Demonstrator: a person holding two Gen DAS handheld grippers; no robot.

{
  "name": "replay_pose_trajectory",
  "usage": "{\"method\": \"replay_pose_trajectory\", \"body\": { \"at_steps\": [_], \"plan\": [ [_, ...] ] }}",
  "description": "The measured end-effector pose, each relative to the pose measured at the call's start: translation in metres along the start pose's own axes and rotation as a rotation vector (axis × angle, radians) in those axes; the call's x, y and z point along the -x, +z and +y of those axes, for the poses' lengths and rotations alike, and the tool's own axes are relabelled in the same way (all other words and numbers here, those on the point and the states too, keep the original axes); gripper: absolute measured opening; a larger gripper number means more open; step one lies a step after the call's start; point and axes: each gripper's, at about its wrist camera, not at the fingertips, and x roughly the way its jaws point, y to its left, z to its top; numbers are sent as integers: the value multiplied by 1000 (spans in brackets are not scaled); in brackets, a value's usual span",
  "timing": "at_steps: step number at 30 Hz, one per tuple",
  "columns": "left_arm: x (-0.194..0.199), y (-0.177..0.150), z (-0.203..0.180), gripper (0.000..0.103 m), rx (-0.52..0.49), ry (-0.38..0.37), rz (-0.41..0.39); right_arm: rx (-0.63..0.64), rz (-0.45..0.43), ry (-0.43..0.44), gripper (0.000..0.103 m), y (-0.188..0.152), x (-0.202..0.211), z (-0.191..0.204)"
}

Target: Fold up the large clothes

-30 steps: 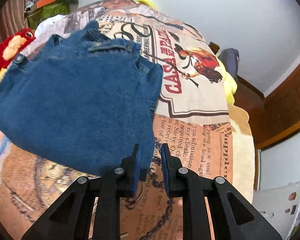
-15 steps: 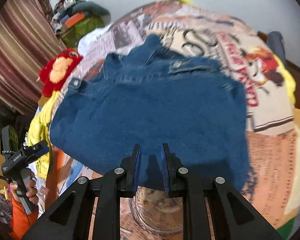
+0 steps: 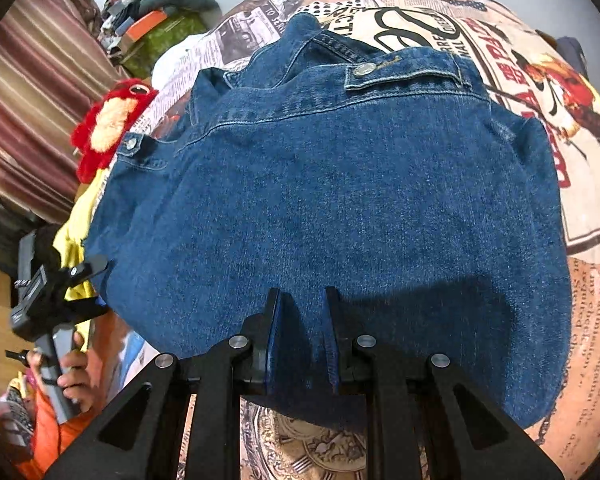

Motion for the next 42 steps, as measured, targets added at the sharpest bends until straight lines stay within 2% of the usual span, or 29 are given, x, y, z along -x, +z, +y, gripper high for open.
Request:
{"method": "replay_pose_trajectory", "body": {
  "at_steps": [3, 6, 7, 9, 13, 15, 18, 25, 27, 30, 34, 36, 40, 42],
  "plan": [
    [-3, 10, -2, 99, -9, 28, -56, -16, -4, 26, 15, -1, 1, -4],
    [-4, 20, 0, 98, 47, 37, -106, -27, -4, 43, 15, -1, 1, -5],
    [-3, 24, 0, 95, 58, 51, -143, -29, -3, 46, 15, -2, 1, -5],
    [-4, 31, 2, 71, 86, 126, -184, -31, 3, 46, 15, -2, 2, -5],
    [-1, 41, 7, 58, 111, 127, -173, -8, 28, 2, 15, 0, 3, 5],
    [8, 44, -1, 46, 66, 137, -171, 15, 56, -40, 15, 2, 3, 15],
    [31, 43, -21, 38, -12, 126, -206, 69, 72, -68, 15, 9, 8, 36],
    [93, 25, -83, 35, -220, 153, -377, 149, 21, 40, 15, 29, 18, 92],
    [105, 22, -99, 35, -273, 168, -424, 163, 48, 87, 15, 32, 7, 109],
    [111, 23, -122, 35, -349, 218, -465, 187, 111, 110, 15, 33, -22, 128],
    [101, 22, -132, 35, -410, 276, -437, 173, 215, 122, 15, 25, -74, 140],
    [85, 23, -132, 35, -416, 307, -403, 145, 215, 112, 15, 22, -89, 137],
    [64, 16, -130, 35, -416, 356, -369, 105, 229, 180, 15, 22, -94, 122],
    [57, 10, -138, 35, -432, 369, -366, 63, 290, 238, 15, 24, -89, 110]
  ]
}}
